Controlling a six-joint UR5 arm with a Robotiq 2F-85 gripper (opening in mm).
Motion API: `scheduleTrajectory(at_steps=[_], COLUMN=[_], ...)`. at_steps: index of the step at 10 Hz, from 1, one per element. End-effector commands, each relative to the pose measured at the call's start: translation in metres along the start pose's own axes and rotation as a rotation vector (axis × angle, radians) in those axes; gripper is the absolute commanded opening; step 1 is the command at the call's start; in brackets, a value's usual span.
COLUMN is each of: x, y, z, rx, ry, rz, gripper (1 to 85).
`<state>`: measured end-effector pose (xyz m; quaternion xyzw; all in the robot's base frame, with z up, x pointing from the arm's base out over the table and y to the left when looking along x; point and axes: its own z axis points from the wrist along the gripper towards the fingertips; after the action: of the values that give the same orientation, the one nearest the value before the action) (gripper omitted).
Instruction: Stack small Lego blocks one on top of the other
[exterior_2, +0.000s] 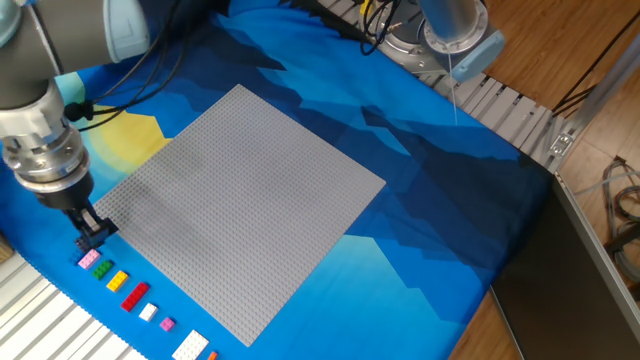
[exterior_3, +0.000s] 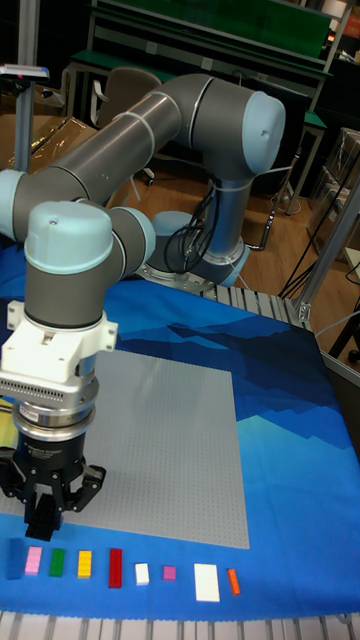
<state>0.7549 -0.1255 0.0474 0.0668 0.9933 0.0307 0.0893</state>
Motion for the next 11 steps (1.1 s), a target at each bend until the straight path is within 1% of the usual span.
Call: scheduleTrajectory(at_steps=[1,3,5,8,10,11], x=[0.014,0.023,0.029,0.027,0.027,0.025], y=[0.002,-0.001,-0.001,0.004,0.011,0.011], z=[-0.002,-0.005,-0.006,-0.005,-0.005,-0.005], rx=[-0.012,-0.01,-0.024,-0.049,-0.076,-0.074], ry=[-0.007,-0.007,-0.005,-0.011,-0.013,-0.019], rz=[0.017,0.023,0.016,0.0,0.0,0.006], gripper=[10.0,9.7,9.3,10.0,10.3,10.0])
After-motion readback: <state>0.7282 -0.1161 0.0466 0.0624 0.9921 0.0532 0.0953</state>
